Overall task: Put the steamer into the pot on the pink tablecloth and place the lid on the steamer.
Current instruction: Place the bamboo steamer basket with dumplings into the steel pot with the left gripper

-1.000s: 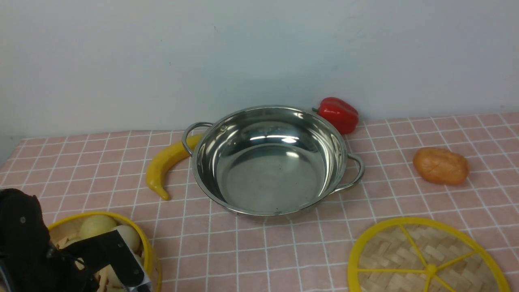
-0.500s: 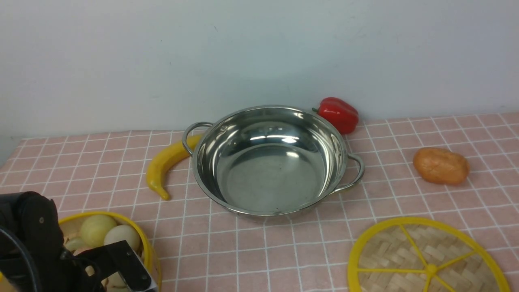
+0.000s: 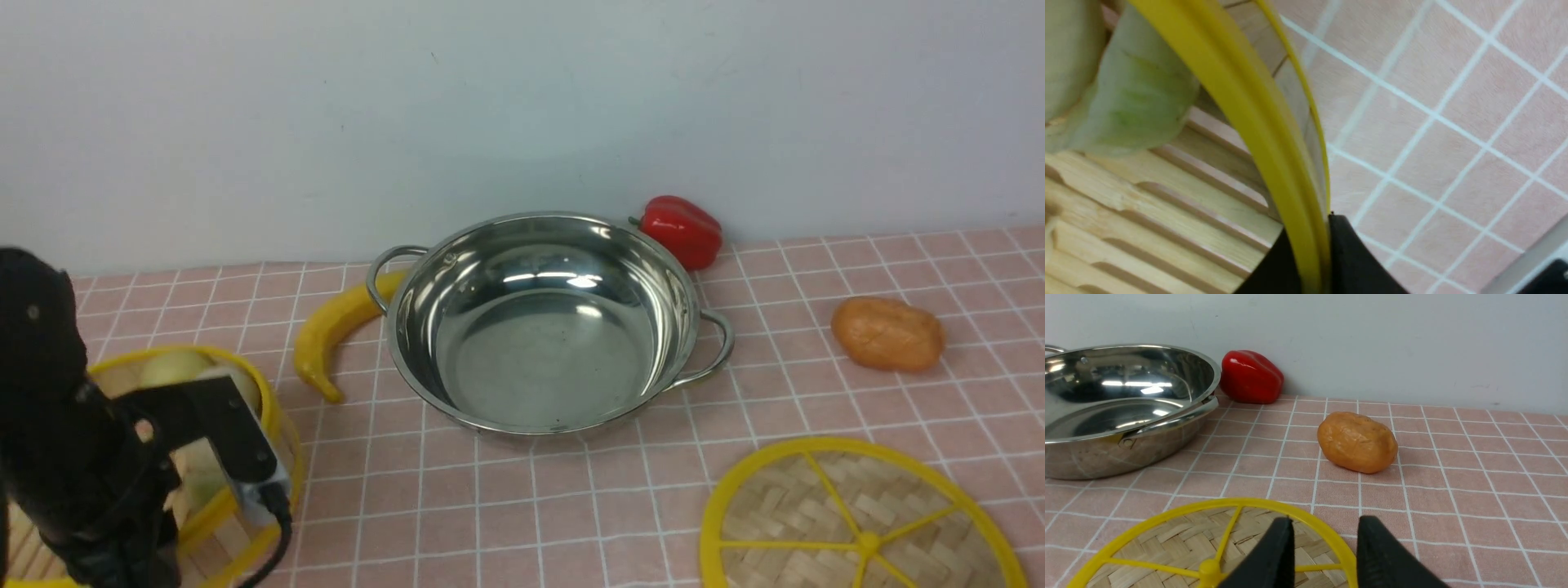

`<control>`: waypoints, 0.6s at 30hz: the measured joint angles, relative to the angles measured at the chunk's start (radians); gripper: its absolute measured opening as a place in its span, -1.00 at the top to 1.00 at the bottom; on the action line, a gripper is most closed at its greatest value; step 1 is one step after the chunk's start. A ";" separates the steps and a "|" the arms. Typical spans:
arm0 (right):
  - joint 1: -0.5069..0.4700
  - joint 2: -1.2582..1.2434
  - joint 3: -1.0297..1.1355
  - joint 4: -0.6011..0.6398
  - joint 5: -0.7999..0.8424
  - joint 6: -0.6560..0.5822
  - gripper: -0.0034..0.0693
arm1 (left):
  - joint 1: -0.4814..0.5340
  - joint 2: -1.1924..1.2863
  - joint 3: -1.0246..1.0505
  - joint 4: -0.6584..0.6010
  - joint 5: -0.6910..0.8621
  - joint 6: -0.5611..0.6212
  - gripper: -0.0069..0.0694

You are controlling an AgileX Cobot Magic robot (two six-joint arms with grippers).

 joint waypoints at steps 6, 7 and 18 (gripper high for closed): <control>0.000 0.000 0.000 0.000 0.000 0.000 0.24 | -0.100 -0.006 -0.236 0.016 0.020 0.034 0.73; 0.000 0.000 0.000 0.000 0.000 0.000 0.24 | -0.128 -0.004 -0.267 0.016 0.020 0.052 0.73; 0.000 0.000 0.000 0.000 0.000 0.000 0.24 | -0.386 0.215 -0.488 0.031 -0.173 0.251 0.73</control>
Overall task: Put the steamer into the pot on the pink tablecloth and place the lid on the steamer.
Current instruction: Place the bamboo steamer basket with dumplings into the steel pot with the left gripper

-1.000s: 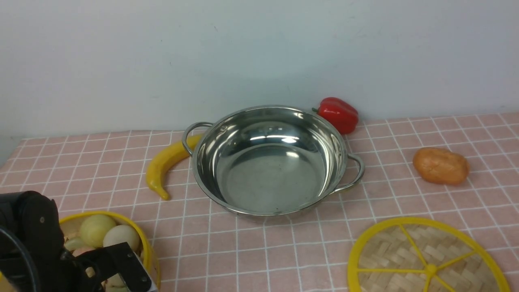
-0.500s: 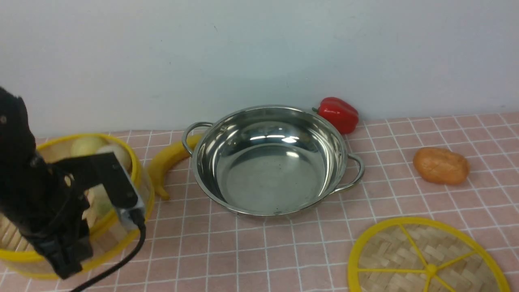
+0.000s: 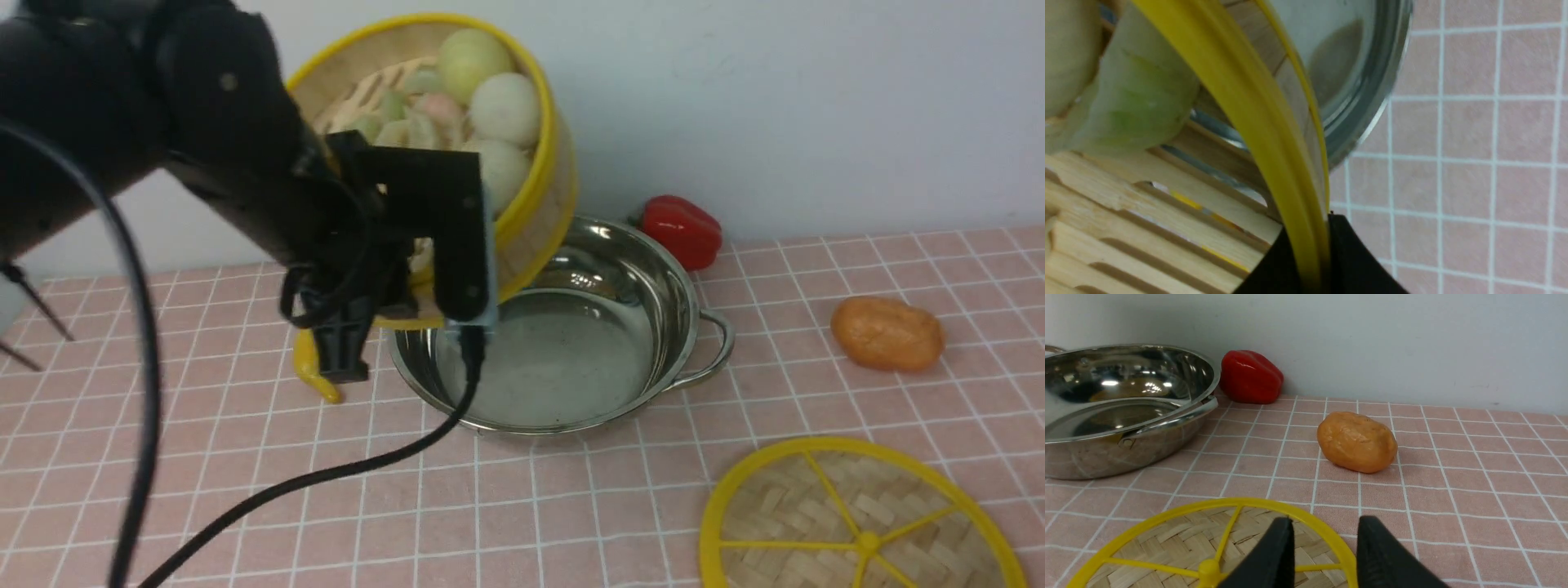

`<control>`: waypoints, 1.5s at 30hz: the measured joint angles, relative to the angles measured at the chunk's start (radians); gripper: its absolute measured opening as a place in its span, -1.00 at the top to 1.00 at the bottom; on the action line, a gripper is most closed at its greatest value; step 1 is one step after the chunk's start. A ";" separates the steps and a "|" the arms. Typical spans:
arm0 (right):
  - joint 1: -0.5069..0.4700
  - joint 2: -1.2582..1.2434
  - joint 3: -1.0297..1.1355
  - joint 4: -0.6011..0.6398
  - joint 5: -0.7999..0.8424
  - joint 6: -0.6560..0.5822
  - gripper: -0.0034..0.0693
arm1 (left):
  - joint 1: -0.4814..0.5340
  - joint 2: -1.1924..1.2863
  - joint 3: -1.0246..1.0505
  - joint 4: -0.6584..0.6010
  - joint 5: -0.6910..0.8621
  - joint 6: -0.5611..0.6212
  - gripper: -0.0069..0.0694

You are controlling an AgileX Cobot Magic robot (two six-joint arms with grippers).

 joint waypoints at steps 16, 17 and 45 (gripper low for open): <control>0.000 0.000 0.000 0.000 0.000 0.000 0.24 | -0.038 0.352 -0.087 -0.015 -0.070 0.120 0.73; 0.000 0.000 0.000 0.000 0.000 0.000 0.24 | -0.038 0.353 -0.087 -0.017 -0.072 0.121 0.73; 0.000 0.000 0.000 0.000 0.000 0.000 0.24 | -0.039 0.411 -0.098 -0.042 -0.131 0.118 -0.06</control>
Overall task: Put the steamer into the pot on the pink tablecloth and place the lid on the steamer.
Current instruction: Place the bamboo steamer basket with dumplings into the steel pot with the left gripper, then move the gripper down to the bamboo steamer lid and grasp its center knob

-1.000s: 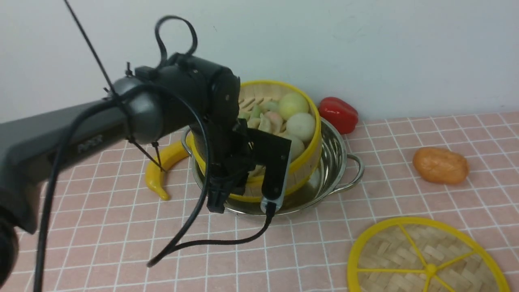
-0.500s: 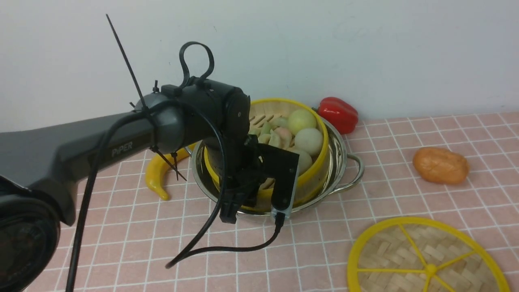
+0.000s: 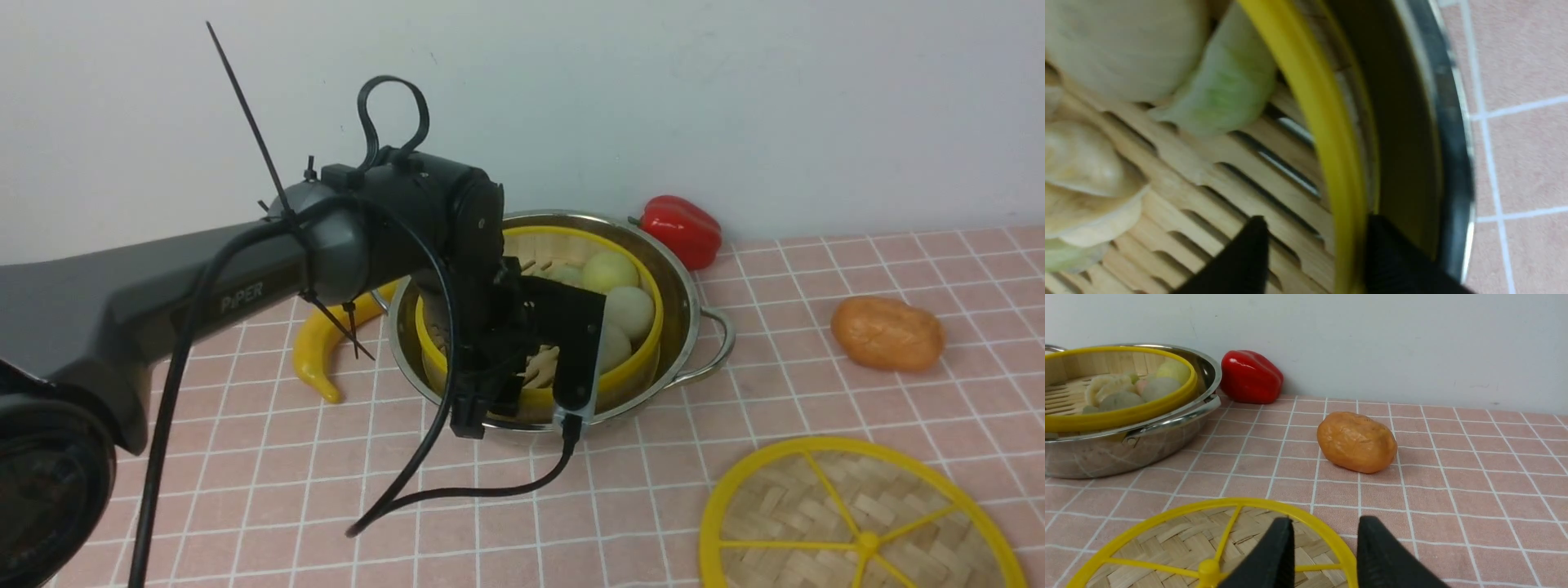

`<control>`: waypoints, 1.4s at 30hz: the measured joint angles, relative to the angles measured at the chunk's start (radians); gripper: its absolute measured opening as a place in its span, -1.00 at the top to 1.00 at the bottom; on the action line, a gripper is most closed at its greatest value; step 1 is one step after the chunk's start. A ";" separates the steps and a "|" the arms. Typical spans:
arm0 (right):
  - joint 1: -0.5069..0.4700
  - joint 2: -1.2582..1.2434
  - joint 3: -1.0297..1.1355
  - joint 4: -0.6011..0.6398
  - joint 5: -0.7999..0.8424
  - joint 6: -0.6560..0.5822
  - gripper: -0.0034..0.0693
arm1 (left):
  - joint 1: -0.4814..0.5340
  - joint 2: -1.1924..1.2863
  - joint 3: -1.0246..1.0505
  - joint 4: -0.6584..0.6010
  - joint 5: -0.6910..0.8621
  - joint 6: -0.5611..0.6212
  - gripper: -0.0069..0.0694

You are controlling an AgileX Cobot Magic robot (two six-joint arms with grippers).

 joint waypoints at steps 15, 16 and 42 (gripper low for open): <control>0.000 0.000 0.000 0.000 0.000 0.000 0.24 | 0.000 -0.120 -0.170 0.063 0.263 -0.429 -0.35; 0.000 0.000 0.000 0.000 0.000 0.000 0.24 | 0.000 -0.129 -0.188 0.065 0.280 -0.471 -0.27; 0.000 0.000 0.000 0.000 0.000 0.000 0.24 | 0.000 -0.371 -0.348 0.070 0.206 -1.146 0.84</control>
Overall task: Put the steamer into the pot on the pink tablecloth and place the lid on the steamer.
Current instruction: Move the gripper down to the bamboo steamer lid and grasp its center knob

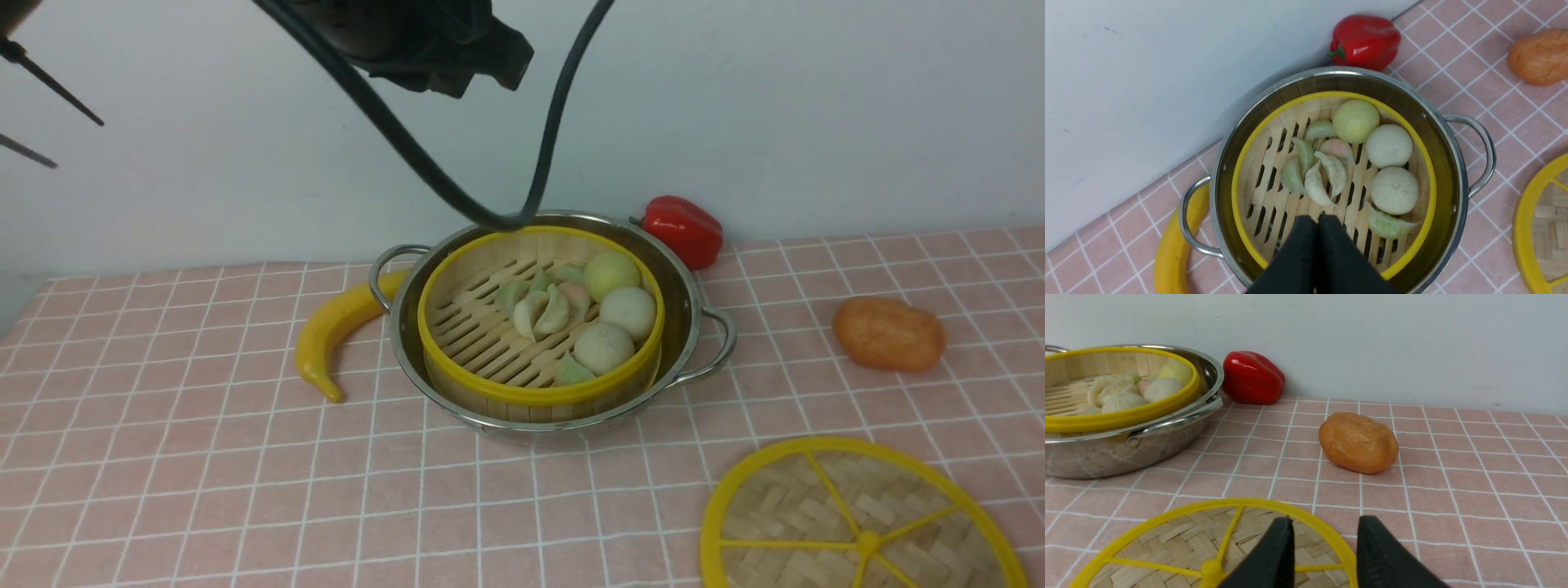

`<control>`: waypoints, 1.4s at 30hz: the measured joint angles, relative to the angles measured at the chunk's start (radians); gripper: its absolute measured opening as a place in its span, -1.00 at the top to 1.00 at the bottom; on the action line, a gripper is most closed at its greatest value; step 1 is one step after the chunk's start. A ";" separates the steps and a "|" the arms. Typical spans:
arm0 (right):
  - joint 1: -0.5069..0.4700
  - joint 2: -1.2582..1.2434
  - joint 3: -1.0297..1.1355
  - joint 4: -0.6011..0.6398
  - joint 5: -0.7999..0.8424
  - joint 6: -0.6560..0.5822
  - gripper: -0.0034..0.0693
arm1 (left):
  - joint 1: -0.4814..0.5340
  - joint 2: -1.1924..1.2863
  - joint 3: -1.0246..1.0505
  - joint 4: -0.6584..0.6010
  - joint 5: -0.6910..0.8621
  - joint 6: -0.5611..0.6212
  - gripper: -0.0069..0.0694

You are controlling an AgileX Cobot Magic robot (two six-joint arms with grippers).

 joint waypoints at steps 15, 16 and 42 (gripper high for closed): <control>0.000 0.000 0.000 0.000 0.000 0.000 0.24 | 0.328 -0.712 1.004 -0.072 -0.537 0.017 0.78; 0.000 0.000 0.000 0.000 0.000 0.000 0.24 | 0.369 -0.760 1.066 -0.082 -0.552 0.017 0.77; 0.000 0.000 0.000 0.000 0.000 0.000 0.24 | 0.623 -1.663 1.904 -0.075 -0.788 0.022 0.68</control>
